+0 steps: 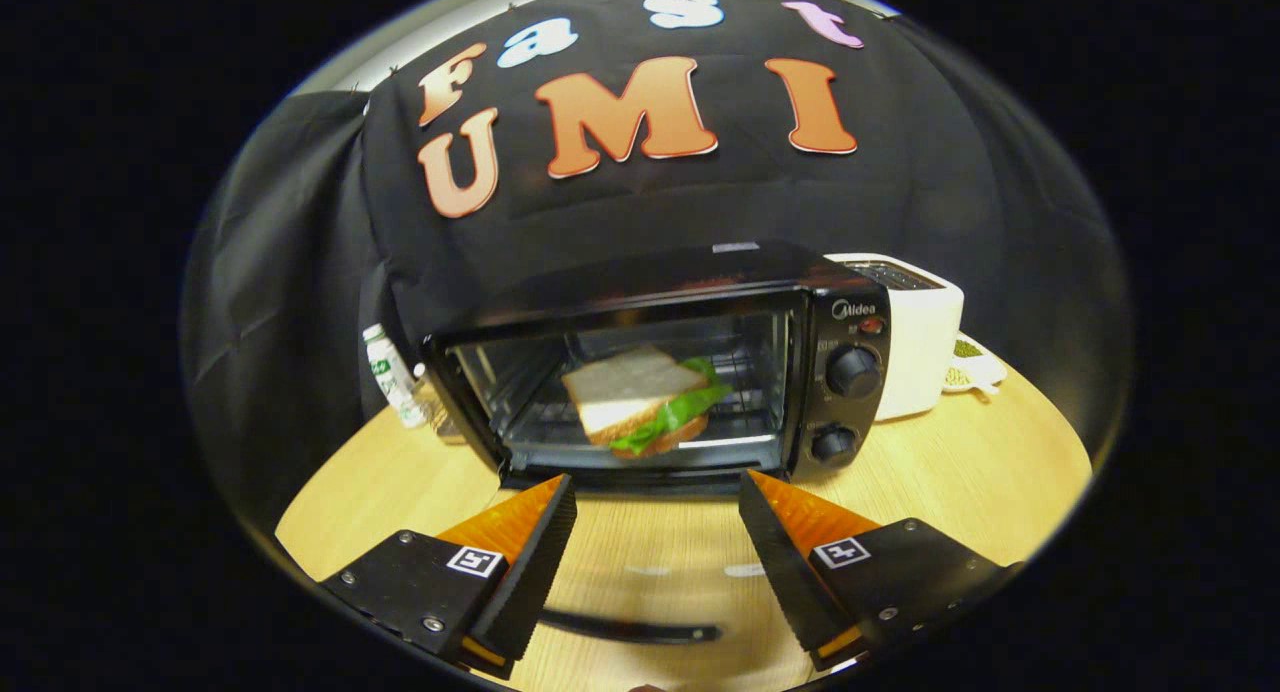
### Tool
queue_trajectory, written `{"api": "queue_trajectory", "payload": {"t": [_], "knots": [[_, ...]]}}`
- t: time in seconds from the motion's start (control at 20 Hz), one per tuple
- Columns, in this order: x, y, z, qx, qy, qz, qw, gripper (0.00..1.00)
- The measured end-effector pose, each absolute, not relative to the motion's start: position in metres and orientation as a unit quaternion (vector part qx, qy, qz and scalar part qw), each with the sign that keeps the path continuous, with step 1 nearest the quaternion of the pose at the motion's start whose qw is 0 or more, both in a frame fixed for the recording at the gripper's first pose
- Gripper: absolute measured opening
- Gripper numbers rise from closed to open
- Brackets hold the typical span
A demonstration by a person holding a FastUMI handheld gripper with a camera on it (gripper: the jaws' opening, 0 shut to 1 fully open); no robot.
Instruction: Open the toaster oven, put the food inside, and close the toaster oven door.
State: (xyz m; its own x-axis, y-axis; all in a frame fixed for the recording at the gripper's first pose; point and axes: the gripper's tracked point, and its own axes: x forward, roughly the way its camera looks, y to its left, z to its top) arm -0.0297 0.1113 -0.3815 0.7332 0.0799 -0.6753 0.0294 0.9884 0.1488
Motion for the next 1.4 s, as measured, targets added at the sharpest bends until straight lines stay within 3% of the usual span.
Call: {"api": "queue_trajectory", "payload": {"t": [0.7, 1.4], "knots": [[-0.143, 0.123, -0.414, 0.033, 0.448, 0.085, 0.889, 0.97], [-0.113, 0.131, -0.453, -0.017, 0.477, 0.062, 0.877, 0.96]]}}
